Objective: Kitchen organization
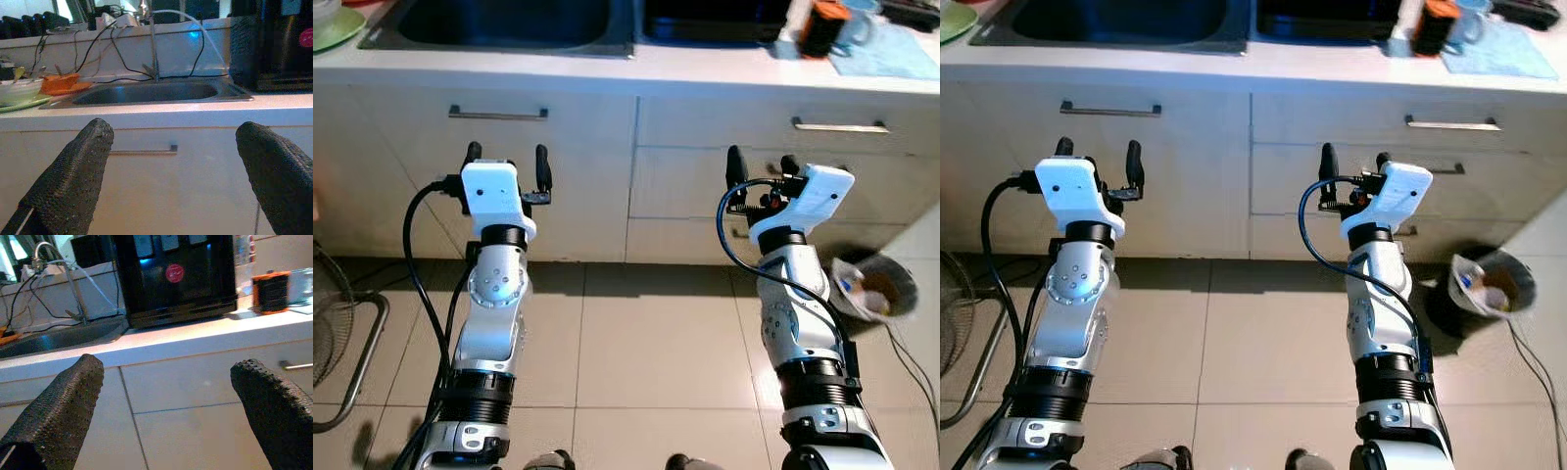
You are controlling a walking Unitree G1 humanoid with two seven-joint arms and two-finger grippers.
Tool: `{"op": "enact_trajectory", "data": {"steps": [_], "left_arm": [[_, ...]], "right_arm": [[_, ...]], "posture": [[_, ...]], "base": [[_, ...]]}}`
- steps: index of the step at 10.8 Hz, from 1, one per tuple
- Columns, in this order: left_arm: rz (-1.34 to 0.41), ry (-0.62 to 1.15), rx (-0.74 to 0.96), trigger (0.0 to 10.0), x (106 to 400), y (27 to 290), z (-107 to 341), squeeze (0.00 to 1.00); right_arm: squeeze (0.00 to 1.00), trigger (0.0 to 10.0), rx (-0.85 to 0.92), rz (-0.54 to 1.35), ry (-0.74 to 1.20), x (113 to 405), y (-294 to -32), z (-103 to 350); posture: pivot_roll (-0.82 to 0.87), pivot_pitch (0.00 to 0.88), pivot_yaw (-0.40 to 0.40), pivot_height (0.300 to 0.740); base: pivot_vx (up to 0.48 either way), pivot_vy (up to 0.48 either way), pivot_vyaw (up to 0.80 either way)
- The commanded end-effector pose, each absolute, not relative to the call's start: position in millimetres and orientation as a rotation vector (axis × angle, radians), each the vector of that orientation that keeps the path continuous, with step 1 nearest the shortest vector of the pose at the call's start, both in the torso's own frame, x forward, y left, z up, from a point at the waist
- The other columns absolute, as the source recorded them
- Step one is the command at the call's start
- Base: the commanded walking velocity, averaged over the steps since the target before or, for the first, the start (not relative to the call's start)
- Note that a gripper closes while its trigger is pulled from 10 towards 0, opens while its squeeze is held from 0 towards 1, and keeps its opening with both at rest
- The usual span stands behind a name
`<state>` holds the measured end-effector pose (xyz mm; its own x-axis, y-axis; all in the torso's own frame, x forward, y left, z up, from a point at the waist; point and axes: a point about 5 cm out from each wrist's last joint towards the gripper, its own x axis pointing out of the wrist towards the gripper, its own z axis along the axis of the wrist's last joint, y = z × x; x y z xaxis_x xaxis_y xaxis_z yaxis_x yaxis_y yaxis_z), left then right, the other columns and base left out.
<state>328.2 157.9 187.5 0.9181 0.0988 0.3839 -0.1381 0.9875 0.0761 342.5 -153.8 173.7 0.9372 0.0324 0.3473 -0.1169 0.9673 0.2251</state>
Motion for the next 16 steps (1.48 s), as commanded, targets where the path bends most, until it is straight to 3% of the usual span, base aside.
{"op": "enact_trajectory", "data": {"steps": [1,16], "left_arm": [[0.113,-0.392,0.114,10.0,325.9,157.0,188.2,0.0],[0.113,-0.371,0.117,10.0,324.9,158.1,187.4,0.0]], "right_arm": [[0.0,10.0,0.251,0.085,-0.343,340.8,-151.4,172.8],[0.0,10.0,0.262,0.105,-0.318,341.7,-146.0,169.1]], "posture": [[0.02,0.119,0.006,0.74],[0.03,0.141,-0.001,0.74]], "base": [[0.416,0.24,0.0],[0.422,0.0,0.0]]}}
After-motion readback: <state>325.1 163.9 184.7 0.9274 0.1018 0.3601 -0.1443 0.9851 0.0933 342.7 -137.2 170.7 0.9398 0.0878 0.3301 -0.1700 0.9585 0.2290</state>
